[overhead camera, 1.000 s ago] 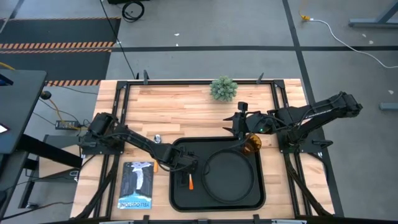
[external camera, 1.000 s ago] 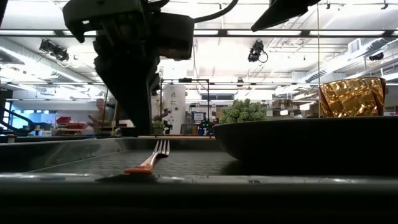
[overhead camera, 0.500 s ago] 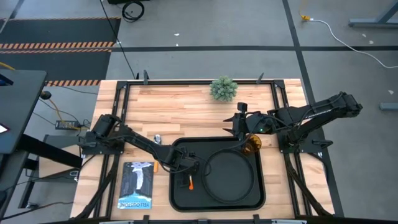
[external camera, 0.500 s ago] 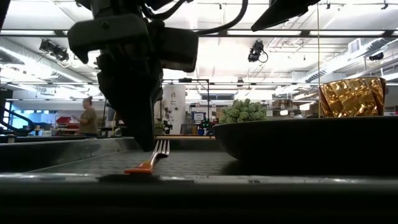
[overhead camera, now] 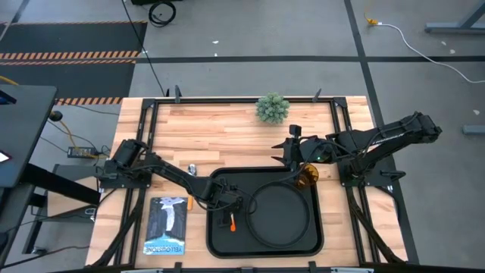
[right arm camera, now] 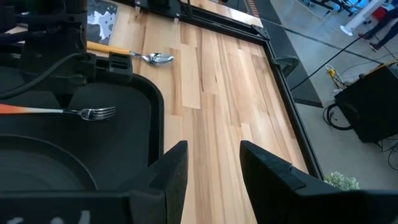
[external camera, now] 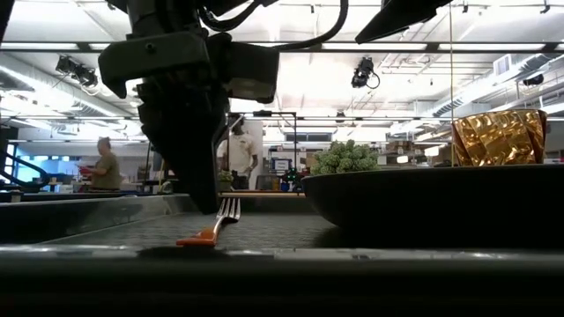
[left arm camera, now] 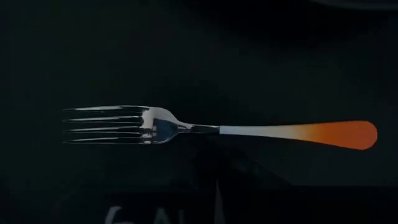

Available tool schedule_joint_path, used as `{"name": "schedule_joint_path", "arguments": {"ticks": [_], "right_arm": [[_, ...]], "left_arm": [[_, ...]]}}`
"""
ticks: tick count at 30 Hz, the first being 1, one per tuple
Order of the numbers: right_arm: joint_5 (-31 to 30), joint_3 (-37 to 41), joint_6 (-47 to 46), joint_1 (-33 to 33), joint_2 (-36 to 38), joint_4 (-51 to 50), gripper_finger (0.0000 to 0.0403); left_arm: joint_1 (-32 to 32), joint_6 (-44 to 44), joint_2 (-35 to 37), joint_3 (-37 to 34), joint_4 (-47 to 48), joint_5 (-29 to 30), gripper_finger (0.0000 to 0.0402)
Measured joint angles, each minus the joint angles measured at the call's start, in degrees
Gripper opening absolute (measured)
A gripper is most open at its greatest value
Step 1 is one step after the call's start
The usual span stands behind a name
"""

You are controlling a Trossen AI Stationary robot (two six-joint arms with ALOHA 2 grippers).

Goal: Pick and place plate/cup/fork/spoon on tray
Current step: Put the orange fork on the left side of the black plate

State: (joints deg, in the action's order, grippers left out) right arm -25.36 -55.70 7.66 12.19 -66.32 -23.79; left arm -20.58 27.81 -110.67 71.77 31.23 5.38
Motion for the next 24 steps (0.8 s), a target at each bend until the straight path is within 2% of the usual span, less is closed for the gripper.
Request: {"name": "schedule_joint_path", "arguments": {"ticks": [24], "right_arm": [[0.04, 0.00, 0.00, 0.00, -0.02, 0.20, 0.0153]], "left_arm": [[0.00, 0.09, -1.86, 0.00, -3.78, 1.31, 0.0007]]}}
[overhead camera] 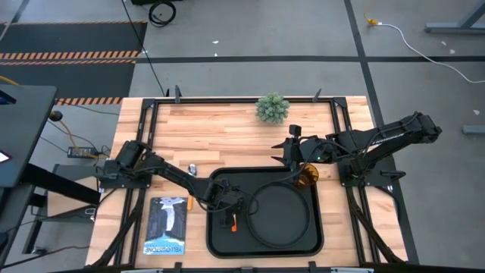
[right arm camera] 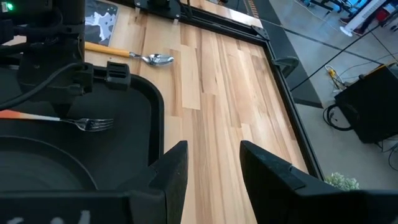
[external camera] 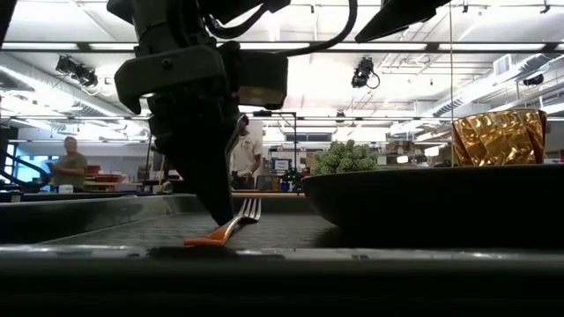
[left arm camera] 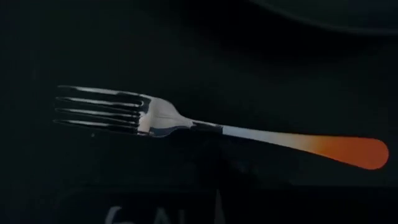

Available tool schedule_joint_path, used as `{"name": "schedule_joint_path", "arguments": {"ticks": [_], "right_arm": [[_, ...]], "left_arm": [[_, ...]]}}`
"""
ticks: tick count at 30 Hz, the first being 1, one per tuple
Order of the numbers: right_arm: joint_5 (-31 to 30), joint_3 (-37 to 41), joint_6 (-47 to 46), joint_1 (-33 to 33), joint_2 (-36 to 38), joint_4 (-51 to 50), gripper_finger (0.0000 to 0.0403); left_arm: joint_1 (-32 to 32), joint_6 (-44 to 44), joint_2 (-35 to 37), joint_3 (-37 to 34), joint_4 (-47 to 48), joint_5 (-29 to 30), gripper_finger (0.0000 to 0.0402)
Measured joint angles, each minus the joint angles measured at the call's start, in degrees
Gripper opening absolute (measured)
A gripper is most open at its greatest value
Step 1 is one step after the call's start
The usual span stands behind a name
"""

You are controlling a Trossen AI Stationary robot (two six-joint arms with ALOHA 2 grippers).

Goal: Pick and place plate/cup/fork/spoon on tray
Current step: Put the orange fork on the left side of the black plate

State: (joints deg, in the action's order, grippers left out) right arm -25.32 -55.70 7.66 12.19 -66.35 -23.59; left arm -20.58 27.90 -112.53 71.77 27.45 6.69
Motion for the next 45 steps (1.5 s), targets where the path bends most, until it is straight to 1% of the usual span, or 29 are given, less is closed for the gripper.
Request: {"name": "schedule_joint_path", "arguments": {"ticks": [8, 14, 23, 27, 35, 40, 45], "right_arm": [[0.00, 0.00, 0.00, 0.00, 0.00, 0.00, 0.0153], [0.00, 0.00, 0.00, 0.00, 0.00, 0.00, 0.0153], [0.00, 0.00, 0.00, 0.00, 0.00, 0.00, 0.0153], [0.00, 0.00, 0.00, 0.00, 0.00, 0.08, 0.0153], [0.09, 0.00, 0.00, 0.00, 0.00, 0.24, 0.0153], [0.23, 0.00, 0.02, 0.00, 0.00, 0.26, 0.0153], [1.60, 0.00, 0.02, 0.02, 0.00, 0.68, 0.0153]], "left_arm": [[0.13, 0.36, 0.00, 0.00, -1.11, -0.03, 0.0007], [-0.23, 0.43, 0.00, 0.00, -0.50, -5.01, 0.0007], [-2.00, 3.00, 0.00, 0.00, -2.03, -7.30, 0.0007], [-2.77, 3.14, 0.00, 0.00, -4.76, -8.30, 0.0007], [-3.27, 5.63, 0.00, 0.00, -6.35, -12.75, 0.0007], [-4.49, 6.29, 0.00, 0.00, -7.47, -13.13, 0.0007], [-5.27, 7.22, -0.68, 0.07, -8.34, -12.49, 0.0007]]}}
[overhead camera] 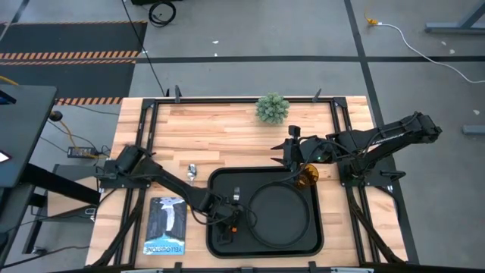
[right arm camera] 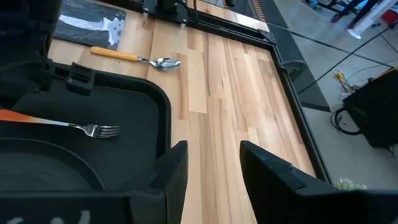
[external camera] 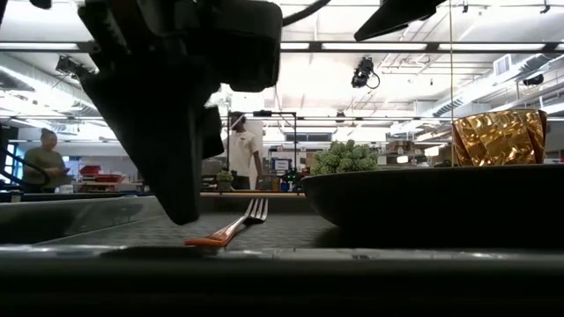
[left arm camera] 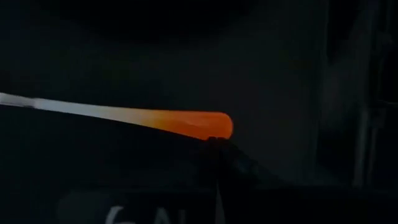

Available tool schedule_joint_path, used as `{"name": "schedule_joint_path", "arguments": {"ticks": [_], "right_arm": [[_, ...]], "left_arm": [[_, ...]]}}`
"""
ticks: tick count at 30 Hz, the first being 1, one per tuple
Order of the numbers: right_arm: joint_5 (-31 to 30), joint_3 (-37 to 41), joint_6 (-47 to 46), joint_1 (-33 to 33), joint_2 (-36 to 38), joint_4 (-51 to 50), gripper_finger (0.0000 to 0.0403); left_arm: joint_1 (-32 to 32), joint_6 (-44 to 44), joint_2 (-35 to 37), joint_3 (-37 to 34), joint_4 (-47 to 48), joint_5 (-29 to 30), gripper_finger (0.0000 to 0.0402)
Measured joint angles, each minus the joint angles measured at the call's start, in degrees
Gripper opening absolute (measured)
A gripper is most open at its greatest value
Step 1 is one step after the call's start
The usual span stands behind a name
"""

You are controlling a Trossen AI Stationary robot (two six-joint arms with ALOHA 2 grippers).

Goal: Pick and place plate/cup/fork/spoon on tray
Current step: Put the orange fork on the left side of the black plate

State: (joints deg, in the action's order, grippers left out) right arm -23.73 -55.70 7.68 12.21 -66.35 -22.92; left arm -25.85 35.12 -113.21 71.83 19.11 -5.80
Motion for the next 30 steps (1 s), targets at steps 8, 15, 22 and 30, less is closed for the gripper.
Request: {"name": "schedule_joint_path", "arguments": {"ticks": [8, 15, 22, 30], "right_arm": [[0.01, 0.00, 0.05, 0.00, -0.04, 0.17, 0.0153], [0.45, 0.00, 0.19, -0.01, -0.04, 0.44, 0.0153], [0.84, 0.00, 0.48, -0.02, -0.04, 0.92, 0.0153], [0.87, 0.00, 0.46, -0.02, -0.04, 0.99, 0.0153]], "left_arm": [[-0.04, 0.27, -1.93, 0.00, -2.64, 0.66, 0.0007], [-0.04, -0.42, -1.90, 0.02, -2.61, 1.55, 0.0007], [0.70, 0.57, -1.45, 0.15, 2.17, 1.77, 0.0007], [2.63, -1.59, 1.04, 0.79, 4.94, 4.79, 0.0007]]}}
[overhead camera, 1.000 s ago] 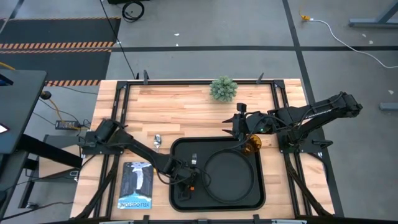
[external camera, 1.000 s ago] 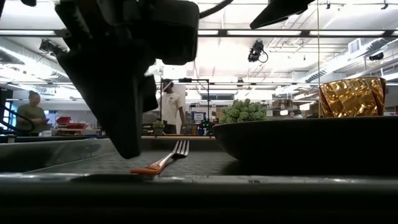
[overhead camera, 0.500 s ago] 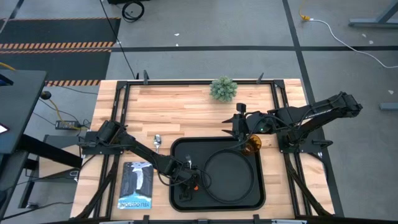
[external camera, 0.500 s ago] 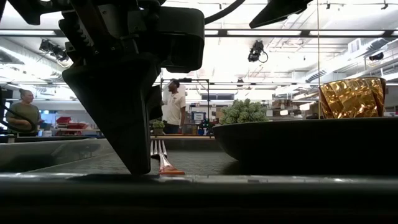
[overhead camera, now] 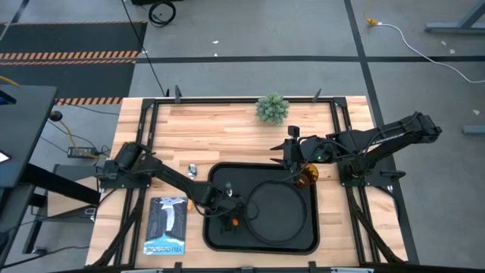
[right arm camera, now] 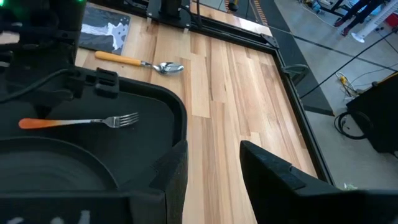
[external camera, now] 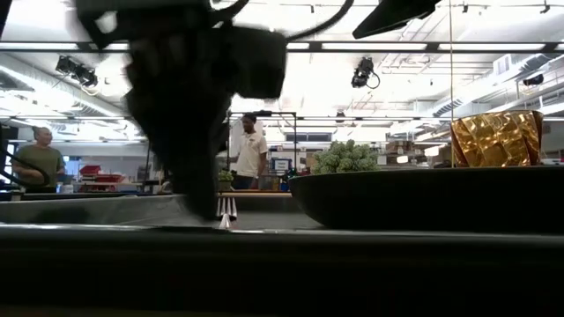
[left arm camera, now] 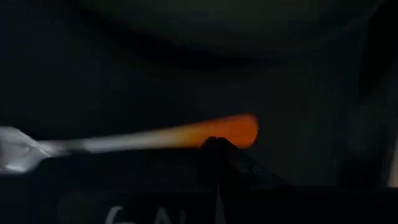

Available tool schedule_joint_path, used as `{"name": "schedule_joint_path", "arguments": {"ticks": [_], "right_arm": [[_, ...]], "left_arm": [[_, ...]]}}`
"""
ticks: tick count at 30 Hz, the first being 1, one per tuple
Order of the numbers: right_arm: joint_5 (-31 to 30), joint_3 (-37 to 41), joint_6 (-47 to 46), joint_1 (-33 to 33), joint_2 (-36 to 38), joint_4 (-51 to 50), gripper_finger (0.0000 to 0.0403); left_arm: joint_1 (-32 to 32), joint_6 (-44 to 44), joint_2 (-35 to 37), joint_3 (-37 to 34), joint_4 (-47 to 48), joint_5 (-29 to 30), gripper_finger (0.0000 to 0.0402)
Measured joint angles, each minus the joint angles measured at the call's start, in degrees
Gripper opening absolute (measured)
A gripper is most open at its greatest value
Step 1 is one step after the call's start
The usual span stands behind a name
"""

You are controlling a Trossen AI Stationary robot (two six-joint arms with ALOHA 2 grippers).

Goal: Pick and place plate/cup/fork/spoon on tray
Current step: Put the orange fork on the left side of the black plate

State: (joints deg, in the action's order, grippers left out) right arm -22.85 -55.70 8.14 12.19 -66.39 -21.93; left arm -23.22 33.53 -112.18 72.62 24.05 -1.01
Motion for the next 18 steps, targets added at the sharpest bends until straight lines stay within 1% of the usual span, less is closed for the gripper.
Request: {"name": "schedule_joint_path", "arguments": {"ticks": [2, 5, 9, 15, 18], "right_arm": [[0.00, 0.00, 0.00, 0.00, 0.00, 0.00, 0.0153], [0.02, 0.00, 0.00, 0.00, 0.02, 0.04, 0.0153], [0.02, 0.00, 0.00, 0.00, 0.02, 0.04, 0.0153], [0.02, 0.00, 0.00, 0.00, 0.02, -0.03, 0.0153], [0.02, 0.00, 0.00, 0.00, 0.02, -0.05, 0.0153]], "left_arm": [[0.49, -0.14, 0.85, 0.97, 1.11, 1.28, 0.0007], [1.03, 0.09, 1.09, 1.47, 6.58, 2.23, 0.0007], [1.72, 0.73, 1.20, 1.62, 9.48, 5.53, 0.0007], [2.55, 0.58, 0.80, 1.60, 10.67, 8.23, 0.0007], [2.55, 0.34, 0.80, 1.60, 10.56, 9.37, 0.0022]]}}
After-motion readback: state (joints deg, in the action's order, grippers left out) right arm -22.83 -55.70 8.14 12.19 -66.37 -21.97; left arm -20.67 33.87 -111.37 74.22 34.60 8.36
